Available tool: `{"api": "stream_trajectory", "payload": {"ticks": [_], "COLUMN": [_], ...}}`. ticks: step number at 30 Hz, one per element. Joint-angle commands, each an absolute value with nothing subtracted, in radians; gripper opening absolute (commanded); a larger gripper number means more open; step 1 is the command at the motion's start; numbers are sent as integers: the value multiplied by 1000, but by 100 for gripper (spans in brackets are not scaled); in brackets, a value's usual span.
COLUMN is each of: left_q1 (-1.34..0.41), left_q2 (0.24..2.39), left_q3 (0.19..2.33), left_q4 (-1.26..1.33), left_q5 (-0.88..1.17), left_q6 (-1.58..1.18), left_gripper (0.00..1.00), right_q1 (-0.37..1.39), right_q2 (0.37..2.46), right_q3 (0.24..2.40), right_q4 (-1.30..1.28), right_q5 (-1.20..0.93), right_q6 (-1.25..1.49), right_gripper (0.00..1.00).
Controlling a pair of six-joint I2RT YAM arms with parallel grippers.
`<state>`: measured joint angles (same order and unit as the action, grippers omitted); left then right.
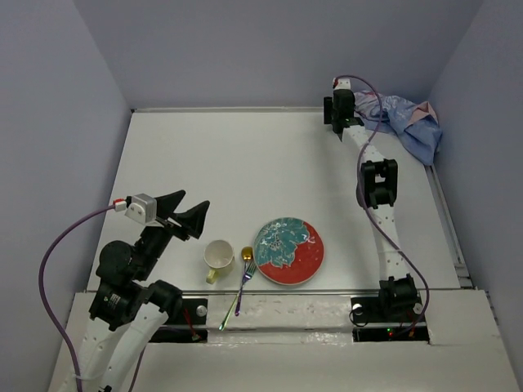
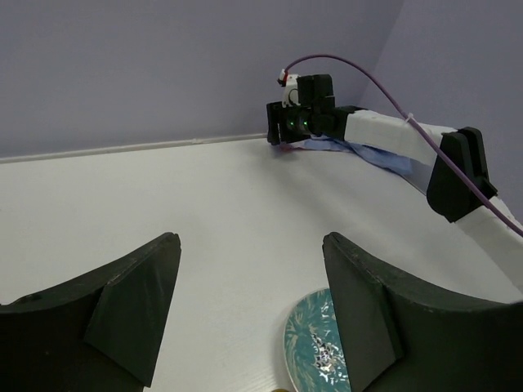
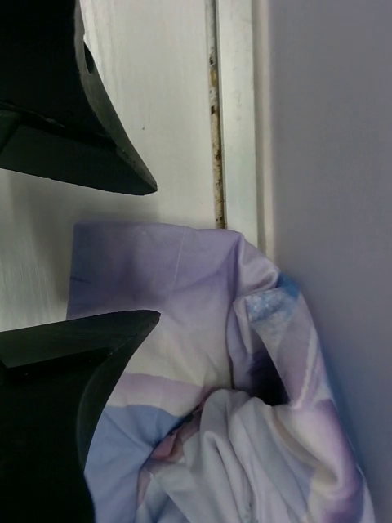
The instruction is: Set the dinner table for one person
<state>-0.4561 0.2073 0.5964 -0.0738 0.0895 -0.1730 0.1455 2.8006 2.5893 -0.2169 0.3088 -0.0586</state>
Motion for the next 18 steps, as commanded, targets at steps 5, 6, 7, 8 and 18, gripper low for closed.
{"api": "stream_trajectory", "payload": {"ticks": [5, 6, 7, 8, 18], "left_q1": [-451, -451, -453, -453, -453], "left_q2": [204, 203, 199, 198, 175], "left_q3": [591, 591, 591, 592, 591], "left_q4": [-26, -25, -25, -25, -17], "left_q5": [91, 91, 91, 91, 72], "left_q6": [-158, -160, -158, -158, -155], "left_gripper": [77, 77, 76, 75, 67], "right_q1": [141, 141, 141, 141, 141], "right_q2": [2821, 2821, 2823, 2821, 2766], "right_q3": [2602, 2600, 2599, 2597, 2505], "right_q4": [-144, -144, -146, -146, -127], "right_q5": [298, 299, 299, 299, 305], "right_q6": [-101, -103, -107, -109, -147], "right_gripper": [50, 46, 45, 44, 1]}}
